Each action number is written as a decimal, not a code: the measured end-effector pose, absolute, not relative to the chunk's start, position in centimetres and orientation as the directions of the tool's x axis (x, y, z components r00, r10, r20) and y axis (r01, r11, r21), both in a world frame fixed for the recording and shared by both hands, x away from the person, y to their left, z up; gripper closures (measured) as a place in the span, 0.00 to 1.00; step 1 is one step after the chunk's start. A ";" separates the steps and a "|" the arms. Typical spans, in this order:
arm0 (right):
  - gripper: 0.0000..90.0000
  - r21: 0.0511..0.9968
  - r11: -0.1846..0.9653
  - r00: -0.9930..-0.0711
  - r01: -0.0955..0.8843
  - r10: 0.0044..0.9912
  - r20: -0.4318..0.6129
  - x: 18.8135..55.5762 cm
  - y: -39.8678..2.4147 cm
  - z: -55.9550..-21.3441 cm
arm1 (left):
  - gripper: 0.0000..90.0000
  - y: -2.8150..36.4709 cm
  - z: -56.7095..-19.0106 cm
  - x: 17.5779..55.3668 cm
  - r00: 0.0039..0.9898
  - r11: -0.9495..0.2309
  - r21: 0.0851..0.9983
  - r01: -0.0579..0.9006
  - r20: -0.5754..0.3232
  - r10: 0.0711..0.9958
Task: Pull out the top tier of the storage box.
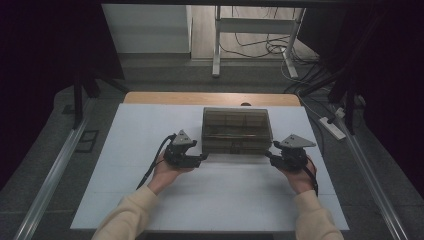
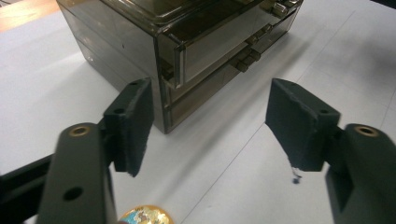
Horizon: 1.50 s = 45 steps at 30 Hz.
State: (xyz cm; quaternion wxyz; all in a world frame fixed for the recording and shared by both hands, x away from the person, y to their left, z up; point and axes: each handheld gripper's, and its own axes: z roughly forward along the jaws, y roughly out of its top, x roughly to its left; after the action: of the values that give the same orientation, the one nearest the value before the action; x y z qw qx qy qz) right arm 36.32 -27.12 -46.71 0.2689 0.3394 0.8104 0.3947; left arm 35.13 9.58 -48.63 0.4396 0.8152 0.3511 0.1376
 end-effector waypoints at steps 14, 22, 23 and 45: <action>0.75 0.823 0.460 -0.604 0.334 0.775 -0.188 36.4 -27.1 -46.8 | 0.59 8.9 -48.6 35.6 0.702 -0.377 0.818 0.435 -0.046 0.711; 0.80 0.821 0.461 -0.597 0.338 0.779 -0.192 36.4 -27.2 -46.8 | 0.72 9.0 -48.6 35.7 0.694 -0.375 0.821 0.430 -0.035 0.719; 0.80 0.820 0.461 -0.596 0.338 0.779 -0.192 36.4 -27.2 -46.8 | 0.73 9.0 -48.6 35.7 0.693 -0.374 0.822 0.430 -0.035 0.720; 0.86 0.822 0.463 -0.595 0.331 0.779 -0.199 36.3 -27.3 -46.8 | 0.90 9.1 -48.5 35.7 0.676 -0.372 0.821 0.433 -0.023 0.737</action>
State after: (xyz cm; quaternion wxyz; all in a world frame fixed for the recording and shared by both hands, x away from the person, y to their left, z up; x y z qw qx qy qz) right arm 36.33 -27.32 -46.78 0.2892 0.3446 0.8050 0.3867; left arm 35.67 9.13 -48.51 0.4283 0.8089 0.3615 0.1774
